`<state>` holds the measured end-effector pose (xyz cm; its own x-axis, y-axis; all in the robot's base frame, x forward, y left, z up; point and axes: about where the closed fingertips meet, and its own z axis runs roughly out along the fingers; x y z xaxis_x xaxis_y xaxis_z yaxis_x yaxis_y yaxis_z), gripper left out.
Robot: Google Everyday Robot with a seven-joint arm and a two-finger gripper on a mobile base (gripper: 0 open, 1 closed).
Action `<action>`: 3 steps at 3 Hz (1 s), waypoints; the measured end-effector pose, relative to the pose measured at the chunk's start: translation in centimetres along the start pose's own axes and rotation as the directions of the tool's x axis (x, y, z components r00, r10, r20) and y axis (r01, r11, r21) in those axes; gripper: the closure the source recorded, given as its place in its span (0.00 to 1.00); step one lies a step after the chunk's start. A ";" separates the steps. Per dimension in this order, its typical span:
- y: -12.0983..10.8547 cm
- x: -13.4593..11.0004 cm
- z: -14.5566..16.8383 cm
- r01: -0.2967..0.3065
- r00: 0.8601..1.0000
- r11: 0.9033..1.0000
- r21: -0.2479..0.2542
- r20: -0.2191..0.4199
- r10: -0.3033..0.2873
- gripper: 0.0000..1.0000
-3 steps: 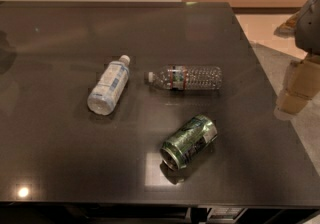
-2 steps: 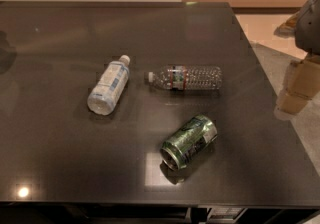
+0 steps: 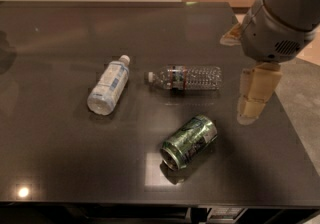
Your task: Place green can upright
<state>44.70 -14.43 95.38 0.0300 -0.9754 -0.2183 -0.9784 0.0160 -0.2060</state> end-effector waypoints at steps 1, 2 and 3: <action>0.1 -3.6 2.2 0.146 0.989 0.988 -0.052 0.044 -0.143 0.00; 1.4 -5.9 3.9 0.273 0.960 0.958 -0.085 0.083 -0.266 0.00; 3.6 -7.3 5.7 0.402 0.915 0.909 -0.112 0.090 -0.394 0.00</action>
Offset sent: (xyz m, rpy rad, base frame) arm -0.0222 0.0932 -0.0493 0.0080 0.0659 0.4721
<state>42.18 -6.03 90.76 0.4309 -0.8790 -0.2040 -0.9000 -0.4023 -0.1676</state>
